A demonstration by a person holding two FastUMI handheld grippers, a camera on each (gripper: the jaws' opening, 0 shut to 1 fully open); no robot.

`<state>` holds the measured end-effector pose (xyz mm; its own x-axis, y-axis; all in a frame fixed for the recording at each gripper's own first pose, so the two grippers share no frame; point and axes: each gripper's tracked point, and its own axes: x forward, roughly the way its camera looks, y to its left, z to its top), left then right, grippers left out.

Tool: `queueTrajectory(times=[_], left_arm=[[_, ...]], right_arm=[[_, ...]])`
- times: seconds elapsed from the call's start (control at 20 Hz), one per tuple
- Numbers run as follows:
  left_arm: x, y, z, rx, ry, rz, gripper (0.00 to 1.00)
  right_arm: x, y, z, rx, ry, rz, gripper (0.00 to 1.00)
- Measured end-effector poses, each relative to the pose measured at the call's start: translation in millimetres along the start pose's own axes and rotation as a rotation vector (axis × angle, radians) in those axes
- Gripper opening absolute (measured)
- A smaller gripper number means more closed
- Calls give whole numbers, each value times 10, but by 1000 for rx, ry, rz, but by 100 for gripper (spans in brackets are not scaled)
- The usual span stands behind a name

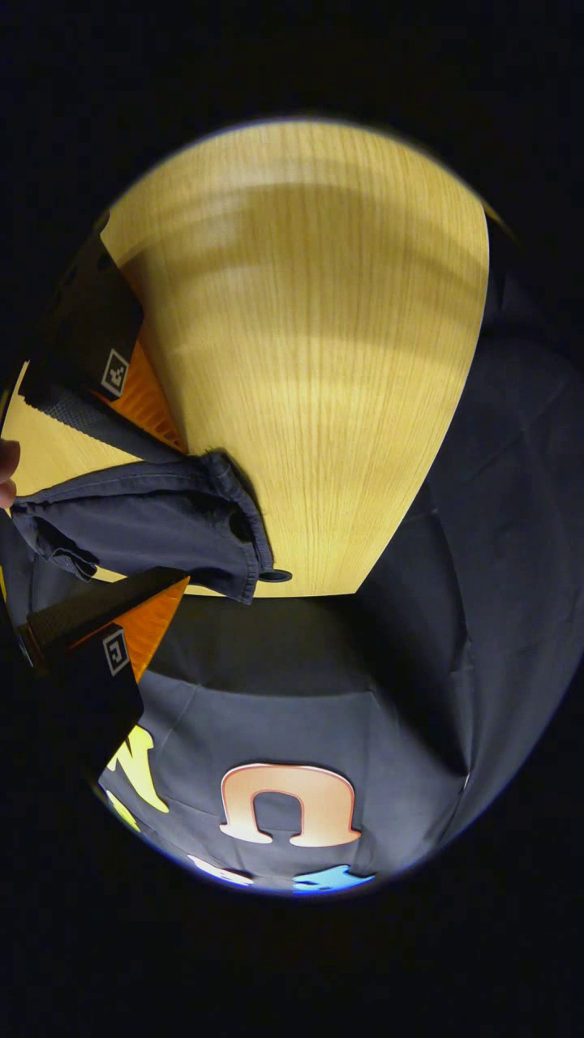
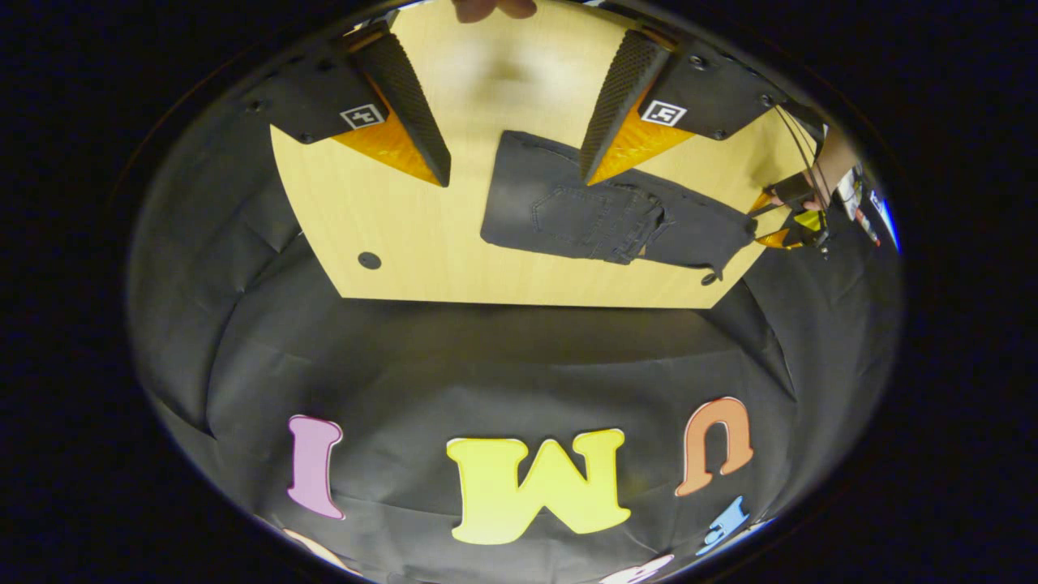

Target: Grasp the waist and the cuffs of the jeans and fold them to make the two legs overlap; first hold the waist and fold one-third of the jeans toward the cuffs, then hold the cuffs and fold the remaining one-third in the same direction to finish folding.

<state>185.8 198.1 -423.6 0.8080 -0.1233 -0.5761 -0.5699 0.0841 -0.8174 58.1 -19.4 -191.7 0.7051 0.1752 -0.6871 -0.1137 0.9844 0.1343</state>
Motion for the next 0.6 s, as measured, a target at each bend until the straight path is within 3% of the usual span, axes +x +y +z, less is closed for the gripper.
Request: queueTrajectory(times=[0.1, 0.2, 0.3, 0.35, 0.45, 0.5, 0.55, 0.6], left_arm=[[97, -44, -2, 18, 8, -18, 88], [149, -92, 3, 22, 3, -42, 87], [229, -117, 7, 28, -13, -63, 87], [273, -93, 8, 33, -19, -59, 86], [329, -87, 29, 19, -39, -64, 74], [339, -70, 32, 8, -49, -65, 60], [358, -49, 38, -1, -54, -64, 56], [384, -19, 43, -15, -61, -57, 44]], right_arm=[[35, -30, -46, 7, 13, -11, 98], [67, -80, -93, 25, 18, -24, 94], [105, -113, -141, 55, 26, -35, 98], [109, -145, -168, 69, 33, -38, 94], [45, -173, -251, 79, 43, -43, 98], [4, -172, -273, 75, 40, -44, 94], [-16, -133, -294, 68, 38, -45, 94], [-37, -117, -308, 58, 36, -46, 94]])
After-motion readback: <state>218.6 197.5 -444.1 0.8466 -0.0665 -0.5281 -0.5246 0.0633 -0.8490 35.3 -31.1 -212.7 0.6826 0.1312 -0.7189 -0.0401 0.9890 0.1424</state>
